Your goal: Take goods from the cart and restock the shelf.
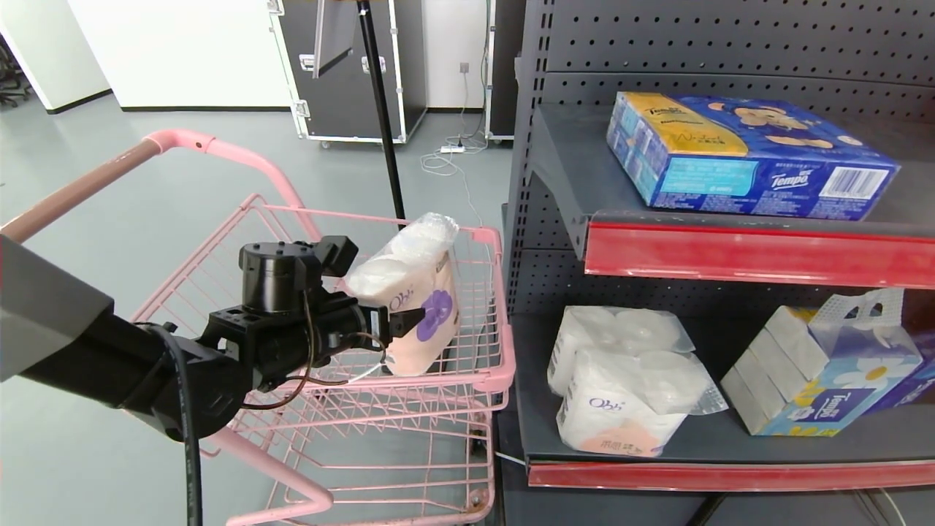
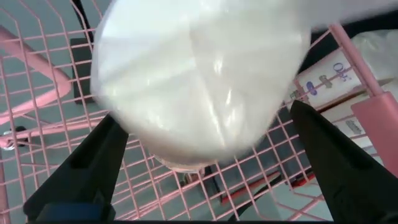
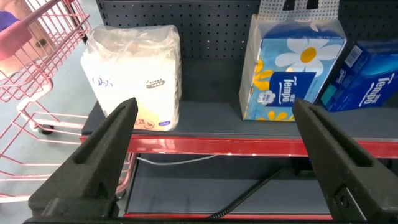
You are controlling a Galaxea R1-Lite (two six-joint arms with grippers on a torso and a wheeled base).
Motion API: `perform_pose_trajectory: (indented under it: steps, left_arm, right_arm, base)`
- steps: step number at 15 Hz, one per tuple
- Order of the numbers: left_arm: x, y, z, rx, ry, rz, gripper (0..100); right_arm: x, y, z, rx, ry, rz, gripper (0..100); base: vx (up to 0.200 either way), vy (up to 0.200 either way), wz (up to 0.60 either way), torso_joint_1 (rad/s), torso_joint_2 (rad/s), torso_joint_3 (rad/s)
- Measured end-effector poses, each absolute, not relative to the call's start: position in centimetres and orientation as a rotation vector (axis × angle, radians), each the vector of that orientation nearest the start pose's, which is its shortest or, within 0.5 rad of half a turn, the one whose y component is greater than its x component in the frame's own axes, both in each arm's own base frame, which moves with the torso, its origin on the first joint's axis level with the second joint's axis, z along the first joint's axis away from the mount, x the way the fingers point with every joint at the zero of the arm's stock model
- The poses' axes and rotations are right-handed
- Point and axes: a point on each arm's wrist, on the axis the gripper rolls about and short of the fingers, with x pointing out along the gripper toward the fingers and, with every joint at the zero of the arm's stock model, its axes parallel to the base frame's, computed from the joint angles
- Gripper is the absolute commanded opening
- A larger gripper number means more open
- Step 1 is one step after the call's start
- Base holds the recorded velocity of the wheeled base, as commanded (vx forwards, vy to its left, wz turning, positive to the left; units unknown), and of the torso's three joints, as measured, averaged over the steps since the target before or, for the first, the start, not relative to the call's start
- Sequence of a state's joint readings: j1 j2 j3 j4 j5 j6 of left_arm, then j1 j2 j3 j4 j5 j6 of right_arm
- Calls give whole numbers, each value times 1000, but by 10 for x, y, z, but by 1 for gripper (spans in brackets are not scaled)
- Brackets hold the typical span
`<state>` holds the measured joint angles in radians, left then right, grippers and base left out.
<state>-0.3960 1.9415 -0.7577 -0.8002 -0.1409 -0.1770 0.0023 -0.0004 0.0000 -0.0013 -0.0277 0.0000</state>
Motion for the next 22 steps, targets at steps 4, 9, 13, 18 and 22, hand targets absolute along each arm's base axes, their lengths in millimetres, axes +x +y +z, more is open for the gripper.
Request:
perform_pose_trajectory:
  steps: [4,9,13,18,22]
  left_arm:
    - [320,-124,110,-134,365,-578,100]
    - [332,-121,96,-86,274,-681,100]
    - [341,-124,77,-84,240,-678,100]
    - [347,-127,68,-84,255,-669,100]
    - [355,-133,76,-82,214,-674,100]
  right_arm:
    - [-23,-1,76,-1,-2,-24,100]
    - [-23,-1,76,-4,-2,-24,100]
    - [-23,-1,76,-4,-2,-25,100]
    - [-23,-1,76,-4,-2,-25,100]
    - [-23,-1,76,-4,-2,-25,100]
  base:
    - [0,0,0,0,0,0]
    - [0,0,0,0,0,0]
    - [0,0,0,0,0,0]
    - [0,0,0,0,0,0]
    - [0,0,0,0,0,0]
